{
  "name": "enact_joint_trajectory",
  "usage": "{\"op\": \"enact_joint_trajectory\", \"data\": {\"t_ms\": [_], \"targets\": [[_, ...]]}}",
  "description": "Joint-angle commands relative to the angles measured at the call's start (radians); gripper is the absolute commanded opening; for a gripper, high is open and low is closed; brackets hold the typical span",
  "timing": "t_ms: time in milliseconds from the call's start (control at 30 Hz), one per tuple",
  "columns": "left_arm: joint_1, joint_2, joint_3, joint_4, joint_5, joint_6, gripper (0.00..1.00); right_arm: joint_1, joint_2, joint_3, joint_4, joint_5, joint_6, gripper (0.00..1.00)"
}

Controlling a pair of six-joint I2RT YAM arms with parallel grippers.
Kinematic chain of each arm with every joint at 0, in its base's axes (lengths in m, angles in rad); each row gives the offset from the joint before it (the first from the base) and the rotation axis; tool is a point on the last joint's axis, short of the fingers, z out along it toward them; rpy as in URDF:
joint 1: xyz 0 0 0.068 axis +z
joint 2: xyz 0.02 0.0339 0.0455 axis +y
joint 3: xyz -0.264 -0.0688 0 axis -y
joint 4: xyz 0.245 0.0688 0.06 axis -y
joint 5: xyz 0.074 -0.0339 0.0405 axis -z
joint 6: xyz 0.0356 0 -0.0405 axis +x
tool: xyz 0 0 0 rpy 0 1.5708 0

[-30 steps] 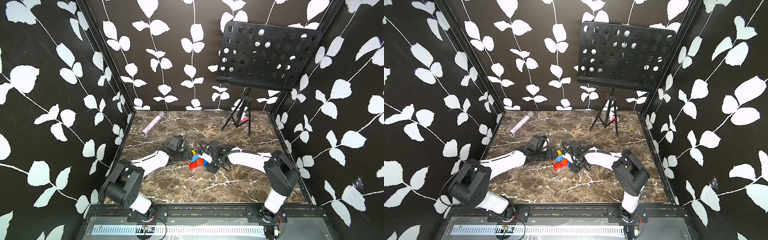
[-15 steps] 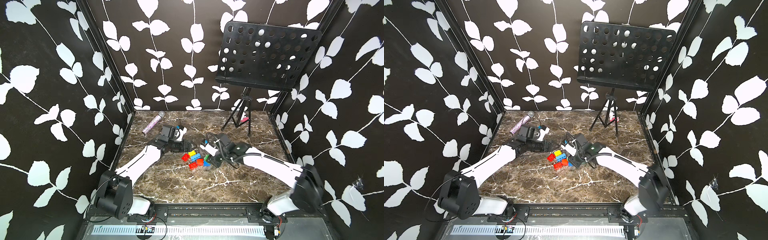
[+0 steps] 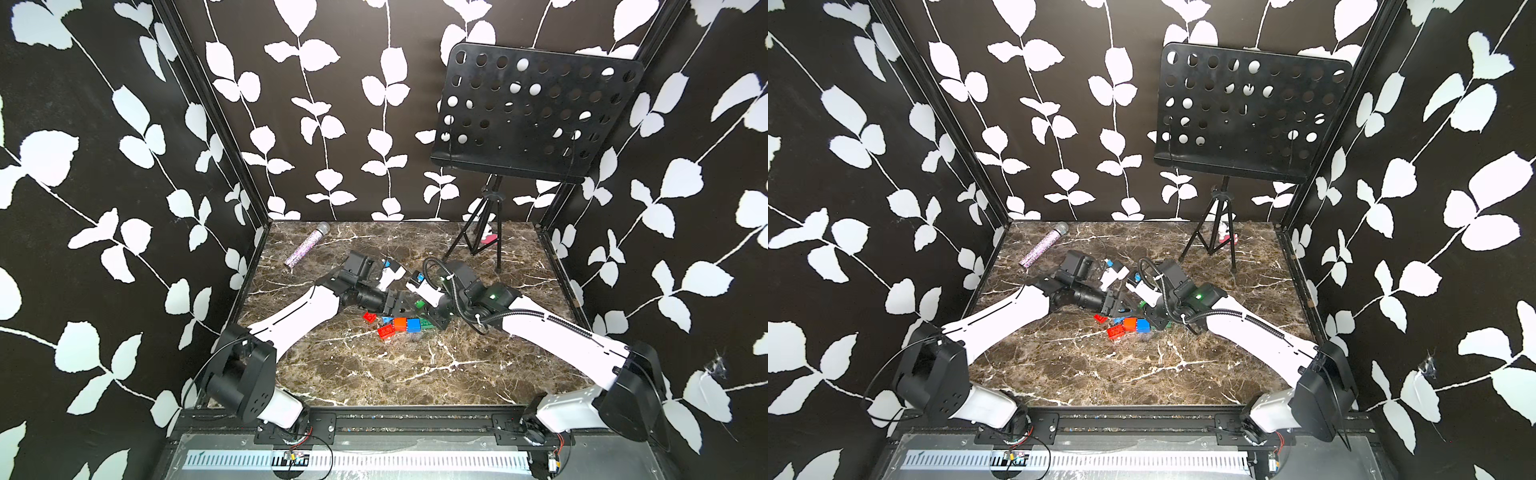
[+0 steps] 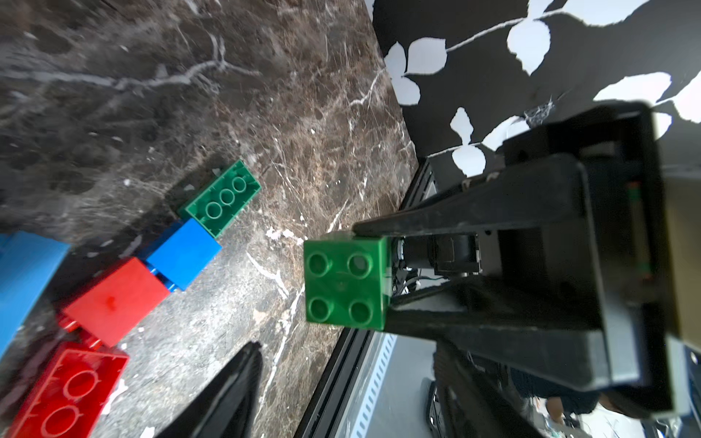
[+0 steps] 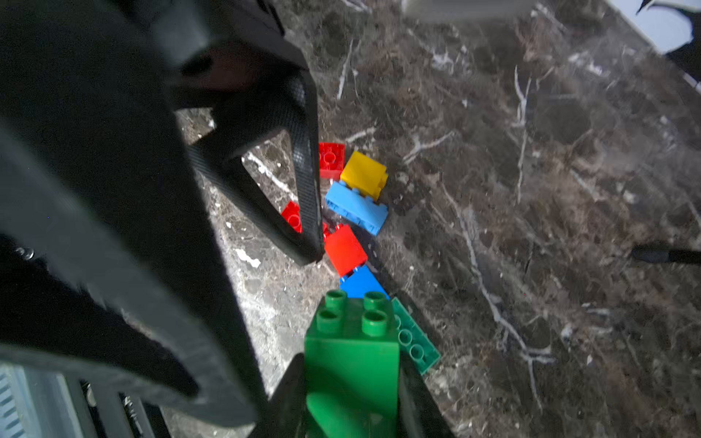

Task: Assemble the letter r with lego
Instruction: Pick up the lego brick from the center of the board.

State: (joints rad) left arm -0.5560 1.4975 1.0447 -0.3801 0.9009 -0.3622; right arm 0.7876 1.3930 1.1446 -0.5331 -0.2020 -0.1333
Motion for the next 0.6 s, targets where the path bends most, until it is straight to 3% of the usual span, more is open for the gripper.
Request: {"op": "enact_joint_trajectory", "data": {"t_ms": [0,267,433,567], "targets": [[-0.002,0.018,0.018,0.015,0.022,-0.001,0.73,0.002,-0.012,0.027,0.022,-0.042,-0.018,0.29],[-0.003,0.043,0.032,0.099,0.036,-0.049,0.73,0.008,-0.019,0.020,0.007,-0.067,-0.023,0.29],[-0.014,0.057,0.020,0.264,0.142,-0.151,0.69,0.010,-0.027,0.010,0.016,-0.057,-0.020,0.29],[-0.033,0.063,0.029,0.262,0.195,-0.140,0.68,0.010,-0.042,0.005,0.033,-0.043,-0.019,0.29]]}}
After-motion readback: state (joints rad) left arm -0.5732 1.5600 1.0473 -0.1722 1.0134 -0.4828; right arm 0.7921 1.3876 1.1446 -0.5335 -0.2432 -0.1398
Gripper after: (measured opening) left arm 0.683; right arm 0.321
